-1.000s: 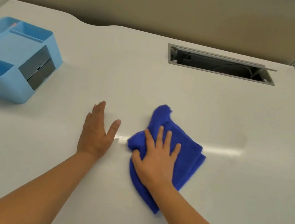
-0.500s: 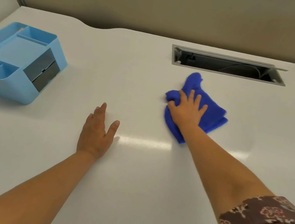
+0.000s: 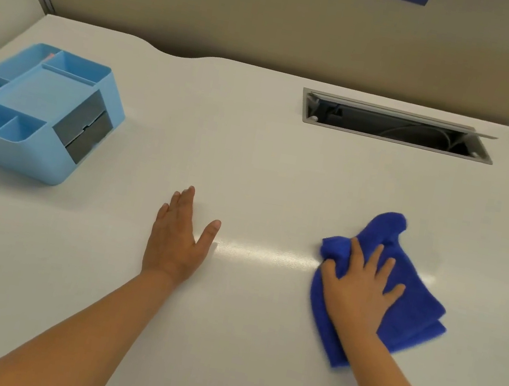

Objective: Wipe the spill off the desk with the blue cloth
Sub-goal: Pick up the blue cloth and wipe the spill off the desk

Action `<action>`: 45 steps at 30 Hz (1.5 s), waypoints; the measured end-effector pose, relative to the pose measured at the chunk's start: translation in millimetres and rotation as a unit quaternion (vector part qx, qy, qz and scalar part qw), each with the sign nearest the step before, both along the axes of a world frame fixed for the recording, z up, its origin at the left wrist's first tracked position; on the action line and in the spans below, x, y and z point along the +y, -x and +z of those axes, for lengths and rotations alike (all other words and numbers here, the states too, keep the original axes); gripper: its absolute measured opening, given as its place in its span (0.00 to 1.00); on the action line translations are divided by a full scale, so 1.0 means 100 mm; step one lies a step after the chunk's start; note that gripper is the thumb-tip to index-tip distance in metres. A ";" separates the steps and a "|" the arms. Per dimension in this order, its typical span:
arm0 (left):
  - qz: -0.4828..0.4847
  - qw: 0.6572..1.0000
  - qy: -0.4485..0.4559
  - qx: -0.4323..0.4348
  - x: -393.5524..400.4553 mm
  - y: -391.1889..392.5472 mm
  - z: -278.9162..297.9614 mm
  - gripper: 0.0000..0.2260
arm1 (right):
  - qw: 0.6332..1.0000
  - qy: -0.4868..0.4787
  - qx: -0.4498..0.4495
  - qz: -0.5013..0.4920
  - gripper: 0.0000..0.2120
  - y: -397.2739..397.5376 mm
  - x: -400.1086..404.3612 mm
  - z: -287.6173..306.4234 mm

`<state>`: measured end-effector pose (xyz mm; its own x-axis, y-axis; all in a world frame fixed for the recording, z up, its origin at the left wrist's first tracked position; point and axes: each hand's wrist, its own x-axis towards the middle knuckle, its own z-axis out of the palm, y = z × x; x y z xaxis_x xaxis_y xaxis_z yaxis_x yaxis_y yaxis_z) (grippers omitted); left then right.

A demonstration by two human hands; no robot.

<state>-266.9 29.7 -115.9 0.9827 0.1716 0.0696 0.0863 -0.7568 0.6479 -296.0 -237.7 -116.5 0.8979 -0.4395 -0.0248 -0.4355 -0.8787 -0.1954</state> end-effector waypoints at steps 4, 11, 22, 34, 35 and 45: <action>-0.014 0.999 -0.033 -0.011 0.01 -0.02 -0.01 0.32 | 0.996 0.000 0.009 0.085 0.32 -0.09 0.47 -0.02; -0.033 0.997 -0.065 -0.006 0.03 -0.05 -0.04 0.30 | 0.991 -0.025 0.004 0.135 0.32 -1.00 0.63 0.04; -0.030 0.998 -0.059 -0.008 0.04 -0.04 -0.05 0.28 | 1.000 -0.012 0.011 0.024 0.31 -1.17 -0.37 0.09; -0.030 0.998 -0.054 -0.006 0.02 -0.02 -0.02 0.32 | 0.985 -0.022 0.002 0.173 0.33 0.33 0.72 -0.01; -0.030 0.998 -0.050 -0.005 0.02 -0.02 -0.02 0.33 | 0.978 -0.029 0.000 0.205 0.33 0.30 0.84 -0.01; -0.014 0.999 -0.028 -0.003 0.01 0.00 0.02 0.32 | 0.969 -0.049 0.008 0.242 0.28 -1.28 1.01 0.08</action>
